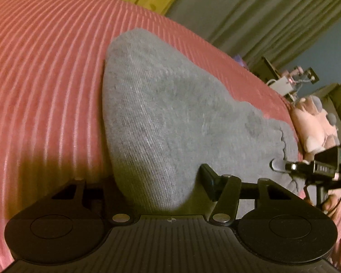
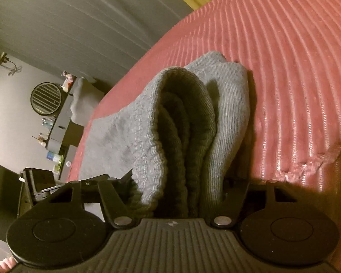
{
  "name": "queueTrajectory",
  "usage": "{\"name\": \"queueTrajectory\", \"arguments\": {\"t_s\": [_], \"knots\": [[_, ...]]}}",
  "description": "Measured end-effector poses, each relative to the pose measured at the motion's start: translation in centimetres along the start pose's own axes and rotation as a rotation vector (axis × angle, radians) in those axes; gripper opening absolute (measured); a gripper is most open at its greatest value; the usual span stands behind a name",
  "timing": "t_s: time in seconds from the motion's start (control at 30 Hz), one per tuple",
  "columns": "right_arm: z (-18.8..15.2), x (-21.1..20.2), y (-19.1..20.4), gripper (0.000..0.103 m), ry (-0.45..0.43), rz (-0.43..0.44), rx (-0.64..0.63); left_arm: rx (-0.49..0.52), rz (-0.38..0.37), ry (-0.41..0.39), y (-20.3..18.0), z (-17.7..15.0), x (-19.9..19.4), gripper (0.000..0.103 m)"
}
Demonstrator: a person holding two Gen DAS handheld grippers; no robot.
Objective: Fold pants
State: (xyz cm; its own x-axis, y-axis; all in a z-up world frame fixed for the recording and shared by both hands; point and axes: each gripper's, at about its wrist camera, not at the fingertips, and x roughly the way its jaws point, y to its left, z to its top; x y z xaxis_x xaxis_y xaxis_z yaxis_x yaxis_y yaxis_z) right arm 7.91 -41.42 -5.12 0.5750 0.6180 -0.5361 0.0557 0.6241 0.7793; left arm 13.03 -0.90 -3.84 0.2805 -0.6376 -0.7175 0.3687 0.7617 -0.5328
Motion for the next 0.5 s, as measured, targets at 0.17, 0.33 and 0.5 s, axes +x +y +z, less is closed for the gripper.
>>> {"name": "queueTrajectory", "arguments": {"t_s": [0.17, 0.33, 0.5], "knots": [[0.2, 1.5, 0.9, 0.08, 0.003, -0.01, 0.043, -0.026, -0.026, 0.033, 0.4, 0.9, 1.1, 0.078], [-0.6, 1.9, 3.5, 0.064, -0.055, -0.154, 0.009, 0.055, 0.072, -0.011, -2.7, 0.2, 0.7, 0.048], [-1.9, 0.8, 8.2, 0.057, -0.109, -0.186, -0.098, 0.115, 0.136, -0.037, -5.2, 0.0, -0.5, 0.037]]}}
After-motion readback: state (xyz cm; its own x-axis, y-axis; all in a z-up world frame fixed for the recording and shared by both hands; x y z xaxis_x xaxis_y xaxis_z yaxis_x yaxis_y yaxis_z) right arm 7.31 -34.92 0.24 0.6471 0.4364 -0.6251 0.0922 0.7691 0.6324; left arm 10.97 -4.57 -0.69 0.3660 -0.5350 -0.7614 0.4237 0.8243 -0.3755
